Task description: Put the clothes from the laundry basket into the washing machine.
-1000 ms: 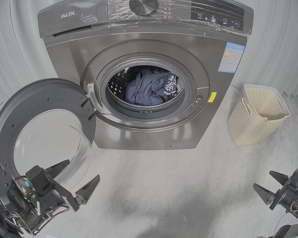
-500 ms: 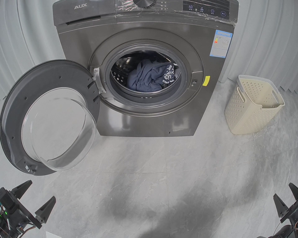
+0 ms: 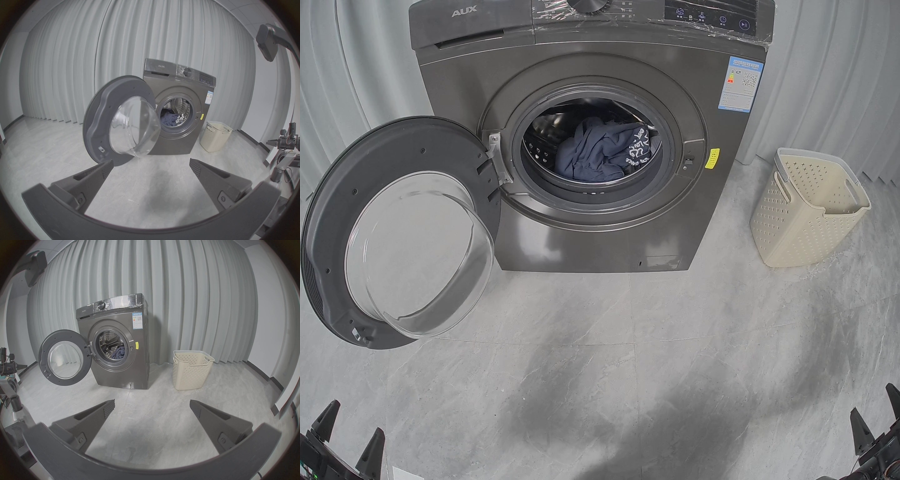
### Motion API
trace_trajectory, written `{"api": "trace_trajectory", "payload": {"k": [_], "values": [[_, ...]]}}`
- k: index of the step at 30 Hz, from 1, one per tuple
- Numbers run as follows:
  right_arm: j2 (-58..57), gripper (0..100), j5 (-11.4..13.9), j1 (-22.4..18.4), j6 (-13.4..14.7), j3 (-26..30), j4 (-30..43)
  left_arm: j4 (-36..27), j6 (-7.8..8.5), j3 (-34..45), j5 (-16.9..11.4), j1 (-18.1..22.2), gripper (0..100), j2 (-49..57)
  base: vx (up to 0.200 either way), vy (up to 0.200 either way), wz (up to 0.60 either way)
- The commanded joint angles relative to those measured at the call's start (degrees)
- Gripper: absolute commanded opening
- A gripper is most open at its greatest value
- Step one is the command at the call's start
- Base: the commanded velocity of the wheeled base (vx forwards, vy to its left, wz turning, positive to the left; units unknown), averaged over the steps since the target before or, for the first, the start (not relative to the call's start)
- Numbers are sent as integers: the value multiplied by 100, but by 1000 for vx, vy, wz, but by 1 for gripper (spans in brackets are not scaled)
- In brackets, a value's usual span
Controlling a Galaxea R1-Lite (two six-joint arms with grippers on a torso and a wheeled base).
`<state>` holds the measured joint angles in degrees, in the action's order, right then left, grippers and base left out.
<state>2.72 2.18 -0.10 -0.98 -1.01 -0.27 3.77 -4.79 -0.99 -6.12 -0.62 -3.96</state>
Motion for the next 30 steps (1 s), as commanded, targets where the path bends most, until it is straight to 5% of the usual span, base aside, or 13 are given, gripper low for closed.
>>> {"api": "trace_trajectory", "payload": {"k": [1,3,19,30], "values": [[-166,100,10,-43,-8,101,0,-43,251,99,410,80,100,361,0,200,0],[-166,100,10,-43,1,101,0,-385,444,90,964,71,100,352,0,200,0],[-158,100,10,-52,-8,101,0,-385,505,99,761,71,100,361,0,200,0],[-166,100,10,-43,1,101,0,-43,576,-393,823,124,100,238,0,0,0]]}}
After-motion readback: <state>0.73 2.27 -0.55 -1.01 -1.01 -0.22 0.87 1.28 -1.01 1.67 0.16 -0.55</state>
